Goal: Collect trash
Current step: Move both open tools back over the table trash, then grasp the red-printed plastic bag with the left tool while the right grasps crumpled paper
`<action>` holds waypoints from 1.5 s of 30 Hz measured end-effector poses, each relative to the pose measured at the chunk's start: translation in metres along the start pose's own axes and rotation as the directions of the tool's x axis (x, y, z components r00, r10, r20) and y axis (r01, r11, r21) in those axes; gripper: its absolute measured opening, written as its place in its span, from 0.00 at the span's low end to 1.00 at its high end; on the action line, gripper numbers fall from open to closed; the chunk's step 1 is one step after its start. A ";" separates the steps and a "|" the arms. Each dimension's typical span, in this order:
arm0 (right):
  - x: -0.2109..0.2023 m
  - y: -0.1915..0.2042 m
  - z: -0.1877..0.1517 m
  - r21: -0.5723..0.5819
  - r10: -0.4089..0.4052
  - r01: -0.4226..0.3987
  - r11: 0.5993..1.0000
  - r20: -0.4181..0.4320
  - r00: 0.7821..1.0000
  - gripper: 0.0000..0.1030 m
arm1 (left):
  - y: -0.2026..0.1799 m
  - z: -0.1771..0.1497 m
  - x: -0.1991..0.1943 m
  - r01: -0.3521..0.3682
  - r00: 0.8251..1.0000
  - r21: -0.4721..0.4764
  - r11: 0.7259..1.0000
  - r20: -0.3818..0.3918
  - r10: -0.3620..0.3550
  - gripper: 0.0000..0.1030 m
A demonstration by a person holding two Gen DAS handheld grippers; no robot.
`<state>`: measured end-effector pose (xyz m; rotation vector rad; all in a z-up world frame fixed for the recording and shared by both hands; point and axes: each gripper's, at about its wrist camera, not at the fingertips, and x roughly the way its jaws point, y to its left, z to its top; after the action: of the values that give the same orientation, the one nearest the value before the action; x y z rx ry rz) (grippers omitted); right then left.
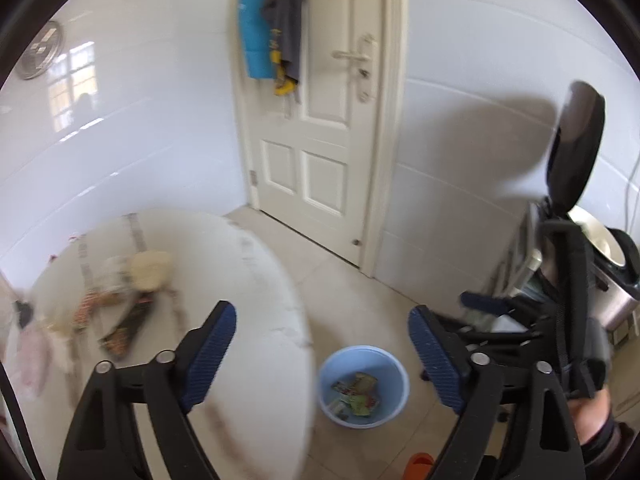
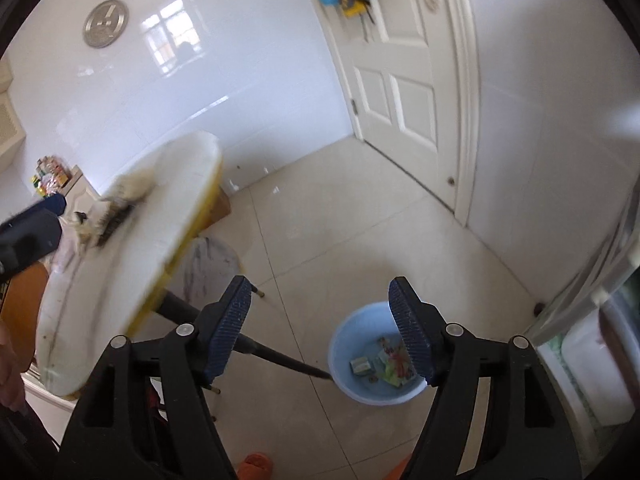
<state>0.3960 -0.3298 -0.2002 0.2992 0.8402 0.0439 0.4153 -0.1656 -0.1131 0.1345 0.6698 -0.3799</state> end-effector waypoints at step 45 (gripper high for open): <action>0.187 0.408 0.033 -0.442 0.185 -0.311 0.841 -0.305 0.934 0.70 | 0.347 -0.087 -0.017 -0.298 0.945 -0.248 0.922 -0.216 0.247 0.49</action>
<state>0.5778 0.0818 -0.2016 -0.0787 1.0057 0.5443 0.4867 0.1811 -0.1703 -0.0061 0.8655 -0.0005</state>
